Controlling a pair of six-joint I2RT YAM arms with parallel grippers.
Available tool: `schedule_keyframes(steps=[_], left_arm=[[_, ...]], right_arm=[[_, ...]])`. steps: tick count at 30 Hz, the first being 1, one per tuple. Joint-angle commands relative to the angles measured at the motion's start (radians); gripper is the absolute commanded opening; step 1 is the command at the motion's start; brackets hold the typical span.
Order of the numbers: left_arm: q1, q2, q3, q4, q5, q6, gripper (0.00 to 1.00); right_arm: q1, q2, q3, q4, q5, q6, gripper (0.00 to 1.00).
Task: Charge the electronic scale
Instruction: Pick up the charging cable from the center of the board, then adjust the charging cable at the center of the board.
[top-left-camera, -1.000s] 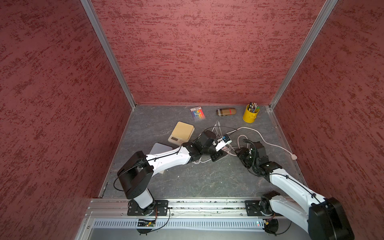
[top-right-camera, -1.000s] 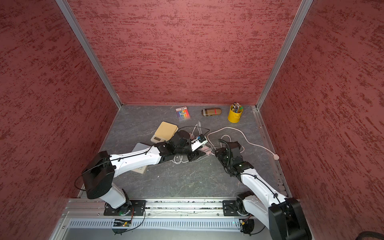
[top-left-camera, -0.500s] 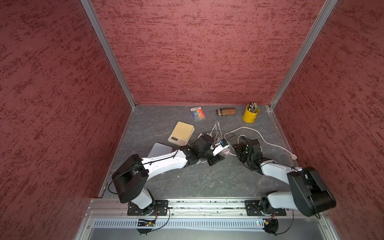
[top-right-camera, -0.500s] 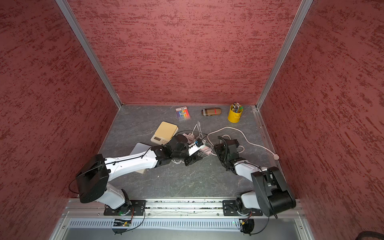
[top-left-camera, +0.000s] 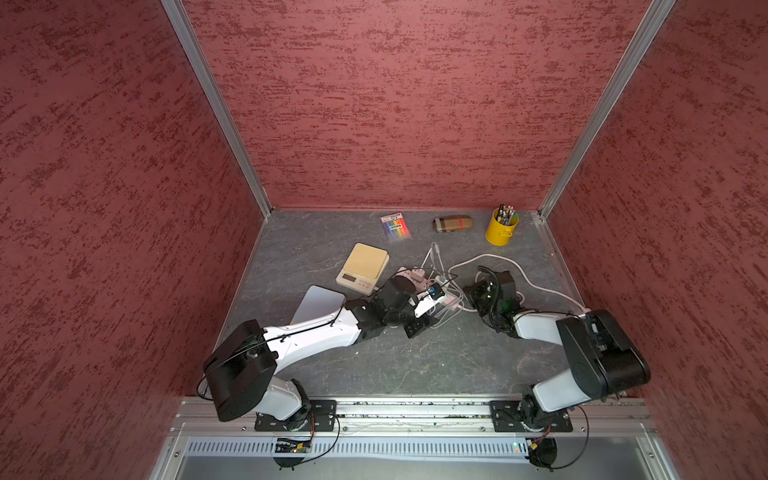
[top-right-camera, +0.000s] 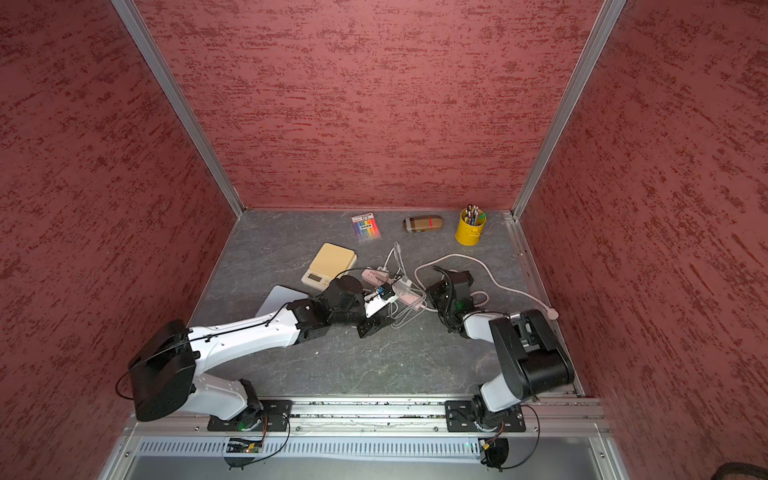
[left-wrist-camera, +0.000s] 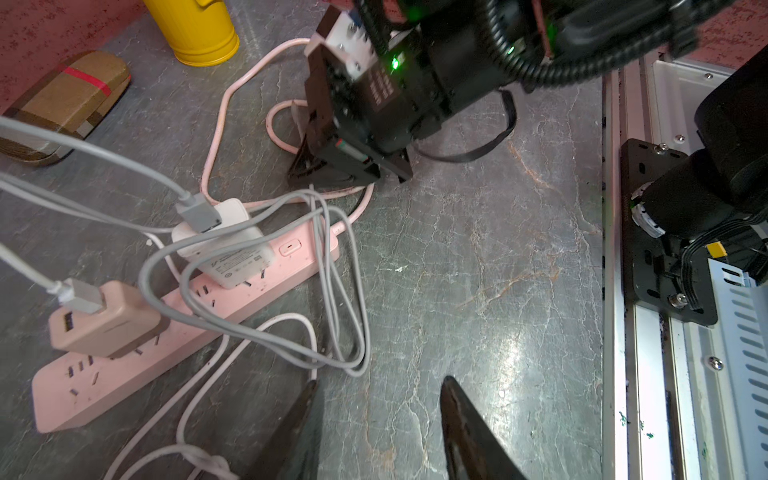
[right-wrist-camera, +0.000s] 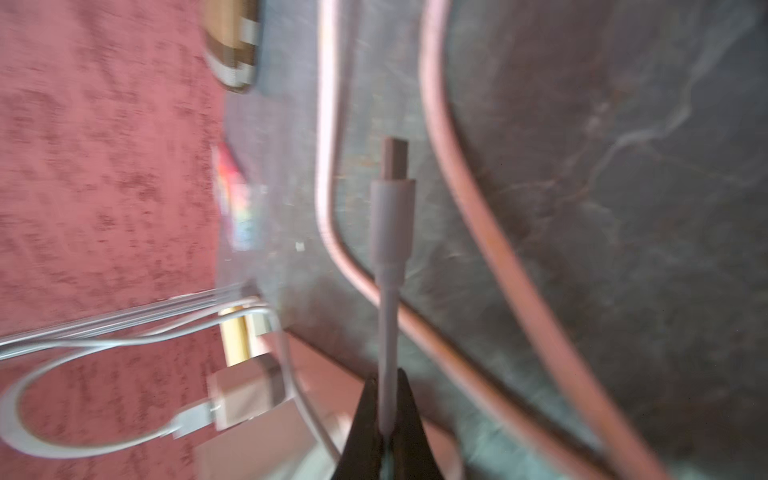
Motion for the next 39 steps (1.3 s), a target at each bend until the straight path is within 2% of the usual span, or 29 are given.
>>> schedule_keyframes(steps=[1,5,8,10,13,14,17,20,24,27,31,34,39], left_arm=[[0.028,-0.060,-0.029,0.013,-0.010,-0.019,0.47],[0.088,-0.125,-0.066,0.046,0.024,-0.055,0.47],[0.141,-0.162,-0.081,0.065,0.064,-0.110,0.47],[0.188,-0.183,-0.086,0.080,0.115,-0.175,0.47],[0.275,-0.209,-0.089,0.112,0.222,-0.310,0.47],[0.306,-0.215,-0.092,0.126,0.268,-0.359,0.47],[0.371,-0.233,-0.084,0.134,0.353,-0.470,0.47],[0.410,-0.260,-0.077,0.132,0.414,-0.538,0.47],[0.452,-0.289,-0.059,0.156,0.509,-0.623,0.48],[0.460,-0.281,-0.031,0.156,0.564,-0.667,0.49],[0.466,-0.265,-0.064,0.260,0.607,-0.772,0.49],[0.466,-0.254,-0.105,0.345,0.605,-0.847,0.49],[0.449,-0.230,-0.089,0.223,0.504,-0.905,0.50]], right_arm=[[-0.006,-0.221,0.026,-0.190,0.061,-0.107,0.00],[-0.006,-0.534,0.113,-0.545,0.196,-0.239,0.00],[-0.005,-0.713,0.170,-0.726,0.251,-0.348,0.00],[-0.005,-0.800,0.205,-0.780,0.223,-0.450,0.00],[-0.004,-0.846,0.255,-0.769,0.046,-0.625,0.00],[-0.005,-0.834,0.268,-0.756,-0.044,-0.692,0.00],[0.002,-0.733,0.322,-0.778,-0.197,-0.809,0.00],[0.058,-0.613,0.388,-0.834,-0.255,-0.942,0.00],[0.232,-0.466,0.467,-0.910,-0.249,-1.146,0.00],[0.316,-0.373,0.487,-0.913,-0.264,-1.212,0.00],[0.381,-0.271,0.490,-0.885,-0.288,-1.237,0.00],[0.436,-0.217,0.488,-0.858,-0.261,-1.241,0.00],[0.508,-0.160,0.495,-0.832,-0.125,-1.221,0.00]])
